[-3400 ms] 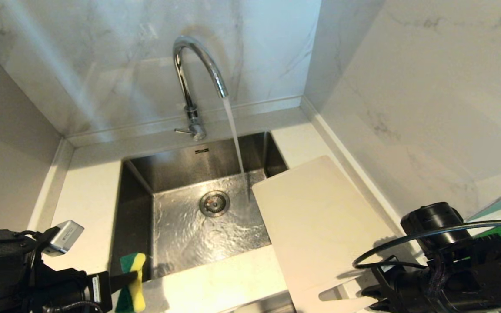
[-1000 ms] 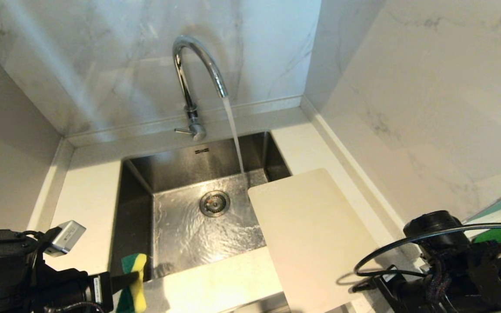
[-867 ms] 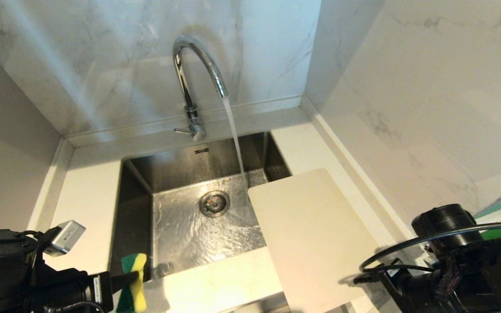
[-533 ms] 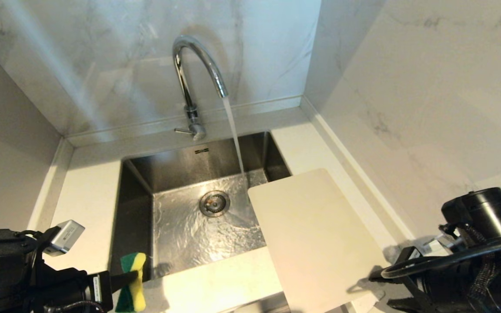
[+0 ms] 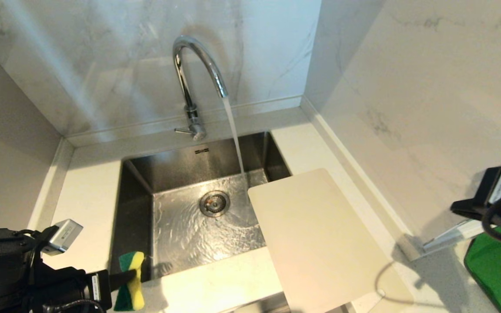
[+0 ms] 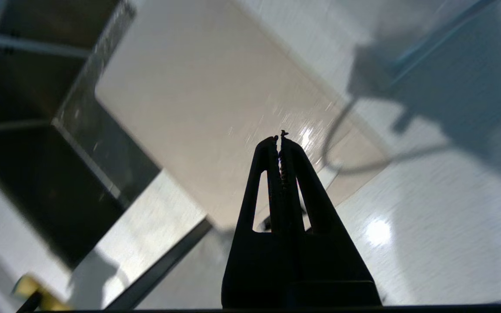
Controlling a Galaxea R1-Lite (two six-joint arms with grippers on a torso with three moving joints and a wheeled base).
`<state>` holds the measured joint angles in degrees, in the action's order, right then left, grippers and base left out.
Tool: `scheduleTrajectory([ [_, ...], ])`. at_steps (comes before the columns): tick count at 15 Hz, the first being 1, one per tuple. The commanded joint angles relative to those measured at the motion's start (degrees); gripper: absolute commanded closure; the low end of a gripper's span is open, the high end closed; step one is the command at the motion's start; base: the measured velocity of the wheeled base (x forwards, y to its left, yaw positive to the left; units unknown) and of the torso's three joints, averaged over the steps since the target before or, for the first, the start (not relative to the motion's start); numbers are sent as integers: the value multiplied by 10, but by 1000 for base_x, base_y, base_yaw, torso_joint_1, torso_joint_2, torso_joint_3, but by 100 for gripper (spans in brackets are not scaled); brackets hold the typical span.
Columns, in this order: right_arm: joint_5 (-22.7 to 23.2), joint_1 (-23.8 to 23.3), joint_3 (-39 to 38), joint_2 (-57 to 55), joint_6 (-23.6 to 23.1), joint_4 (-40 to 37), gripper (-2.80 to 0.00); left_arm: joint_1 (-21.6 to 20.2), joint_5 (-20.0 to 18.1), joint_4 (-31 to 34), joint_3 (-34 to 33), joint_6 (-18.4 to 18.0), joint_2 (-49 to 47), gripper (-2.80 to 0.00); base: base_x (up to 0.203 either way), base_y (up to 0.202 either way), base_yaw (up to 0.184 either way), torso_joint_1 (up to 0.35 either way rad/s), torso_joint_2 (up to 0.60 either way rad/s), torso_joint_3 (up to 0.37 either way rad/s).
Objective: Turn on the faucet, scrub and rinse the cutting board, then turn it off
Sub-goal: Put down the cleaning cloth
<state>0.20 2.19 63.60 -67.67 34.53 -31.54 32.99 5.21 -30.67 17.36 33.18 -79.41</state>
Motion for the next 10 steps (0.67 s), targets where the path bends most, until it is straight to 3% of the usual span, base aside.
scheduleTrajectory([
  [1,-5,-37,21,57,-38,-4,0,0,0,-2,0,2,0,0,0,0,0,0,0,0],
  [6,-66,-85,-37,170,-136,-3,0,0,1,-2,-1,1,0,0,0,0,0,0,0,0],
  [10,-166,-89,-112,272,-196,-2,0,-3,0,-2,-2,2,-1,0,0,0,0,0,0,0],
])
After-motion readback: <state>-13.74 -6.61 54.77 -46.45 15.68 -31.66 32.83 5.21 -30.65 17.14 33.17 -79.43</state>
